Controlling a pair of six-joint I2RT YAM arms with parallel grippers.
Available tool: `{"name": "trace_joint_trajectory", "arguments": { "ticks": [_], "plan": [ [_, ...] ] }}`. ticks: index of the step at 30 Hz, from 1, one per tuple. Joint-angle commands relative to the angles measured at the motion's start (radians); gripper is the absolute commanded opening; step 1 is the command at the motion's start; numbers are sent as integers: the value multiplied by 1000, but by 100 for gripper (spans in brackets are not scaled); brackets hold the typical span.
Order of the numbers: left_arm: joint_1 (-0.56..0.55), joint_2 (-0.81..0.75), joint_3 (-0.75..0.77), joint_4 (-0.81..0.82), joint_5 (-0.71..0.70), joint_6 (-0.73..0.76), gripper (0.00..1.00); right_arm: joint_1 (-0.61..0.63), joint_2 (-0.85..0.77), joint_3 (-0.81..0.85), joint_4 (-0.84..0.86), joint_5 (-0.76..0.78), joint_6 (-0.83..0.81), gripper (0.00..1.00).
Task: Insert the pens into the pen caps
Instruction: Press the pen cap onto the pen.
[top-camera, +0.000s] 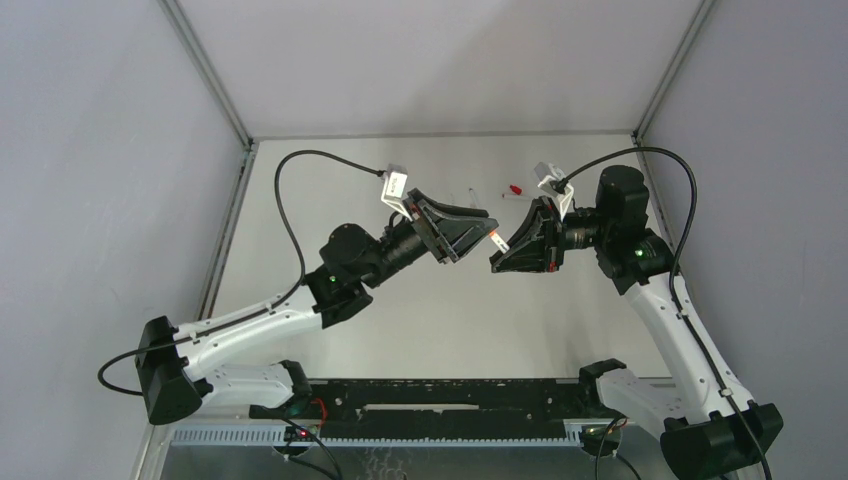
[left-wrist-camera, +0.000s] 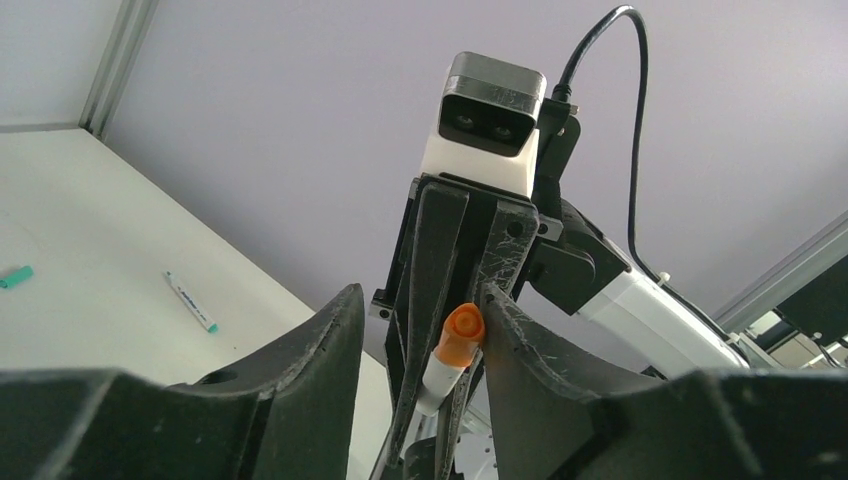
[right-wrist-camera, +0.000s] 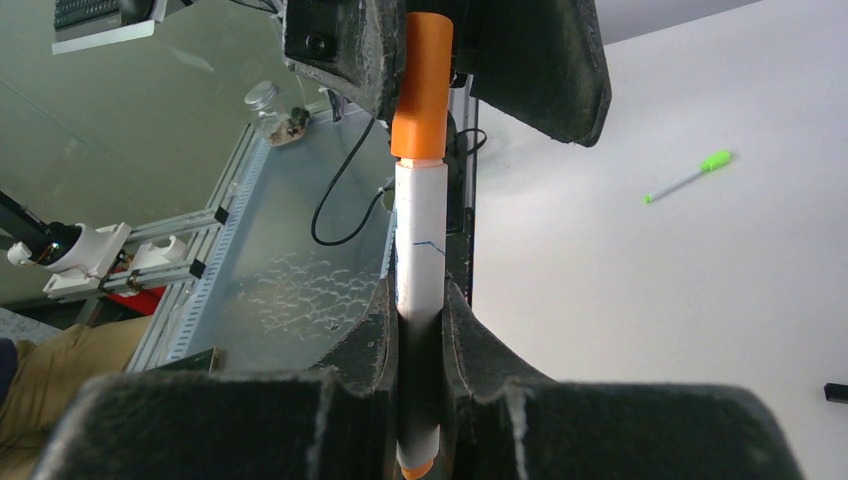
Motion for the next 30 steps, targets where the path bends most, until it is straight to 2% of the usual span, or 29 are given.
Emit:
{"name": "trace_joint_trajectory", "arguments": {
  "ticks": [1, 4, 9, 16, 22, 26, 30],
  "plan": [
    [-6, -15, 76, 23, -17, 18, 46, -4, 2, 8, 7, 7, -18, 0],
    [-6, -17, 75, 24, -19, 19, 41, -4, 4, 8, 4, 7, -19, 0],
    [-6, -13, 76, 22, -5, 19, 22, -5, 5, 8, 2, 9, -22, 0],
    [-15, 6, 70, -8, 14, -4, 1, -10, 5, 7, 20, 42, 0, 0],
    [-64, 34, 53, -116, -33, 9, 0, -30, 13, 9, 61, 114, 30, 0],
    [-88, 94, -22, -103, 4, -39, 0, -50, 40, 52, -2, 224, -36, 0],
    [-125, 170, -76, -81, 48, -45, 0, -56, 68, 57, 25, 299, -37, 0]
  ]
}}
